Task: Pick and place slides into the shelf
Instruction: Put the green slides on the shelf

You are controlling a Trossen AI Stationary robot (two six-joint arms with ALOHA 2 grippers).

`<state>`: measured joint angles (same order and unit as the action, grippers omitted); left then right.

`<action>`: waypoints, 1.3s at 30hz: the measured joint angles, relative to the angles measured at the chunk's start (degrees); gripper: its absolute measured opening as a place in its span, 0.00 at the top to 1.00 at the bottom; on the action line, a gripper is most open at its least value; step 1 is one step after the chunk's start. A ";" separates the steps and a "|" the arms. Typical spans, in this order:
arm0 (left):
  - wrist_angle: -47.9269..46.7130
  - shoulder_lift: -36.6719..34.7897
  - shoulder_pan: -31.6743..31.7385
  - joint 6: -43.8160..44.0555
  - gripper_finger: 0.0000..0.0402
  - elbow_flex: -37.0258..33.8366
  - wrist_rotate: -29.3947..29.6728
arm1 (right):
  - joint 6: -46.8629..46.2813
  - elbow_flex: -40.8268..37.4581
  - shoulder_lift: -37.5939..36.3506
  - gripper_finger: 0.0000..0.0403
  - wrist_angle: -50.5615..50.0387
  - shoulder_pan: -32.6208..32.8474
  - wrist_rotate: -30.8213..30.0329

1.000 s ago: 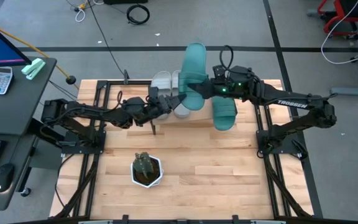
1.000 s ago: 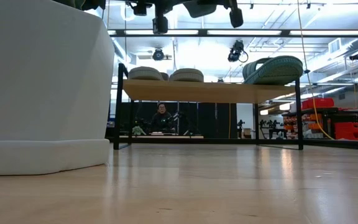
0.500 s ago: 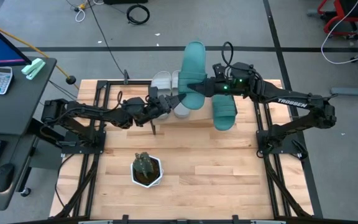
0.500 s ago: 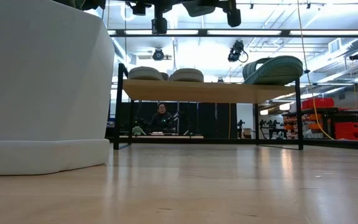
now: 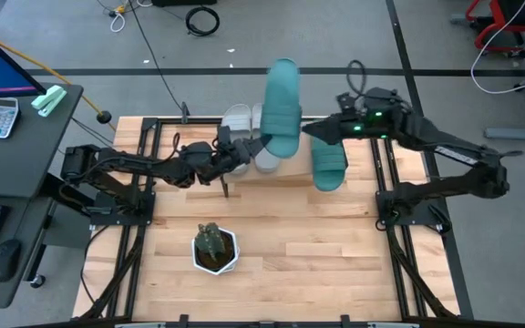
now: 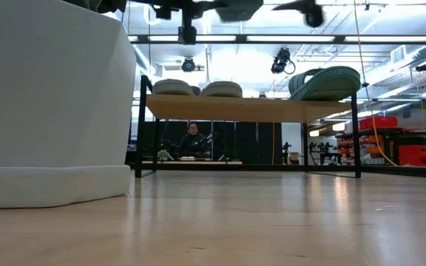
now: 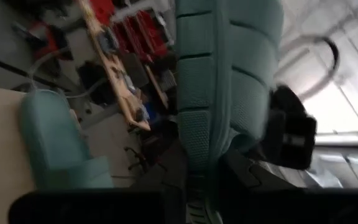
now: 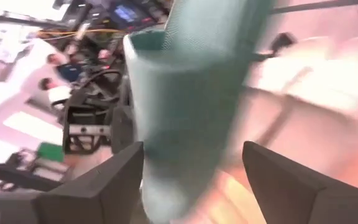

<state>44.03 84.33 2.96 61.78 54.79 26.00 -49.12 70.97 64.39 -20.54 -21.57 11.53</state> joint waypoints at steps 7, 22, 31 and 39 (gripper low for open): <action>-1.98 -0.11 -1.36 5.36 0.86 -0.03 4.06 | 3.39 -0.01 -9.39 0.31 -17.97 -2.76 -3.72; -17.69 0.81 -9.46 11.60 0.86 6.97 16.04 | 6.28 0.01 -20.91 0.31 -30.13 -5.80 -14.81; -23.96 9.39 -4.04 9.00 0.86 19.78 1.32 | 7.40 -0.03 -17.97 0.31 -30.16 -4.71 -11.64; -27.24 13.16 -6.58 22.17 0.87 20.65 11.10 | 8.00 -0.03 -21.89 0.36 -35.25 -3.03 -15.60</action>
<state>16.79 97.49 -3.62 83.96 75.44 37.11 -41.13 70.94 42.50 -55.79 -24.60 -4.07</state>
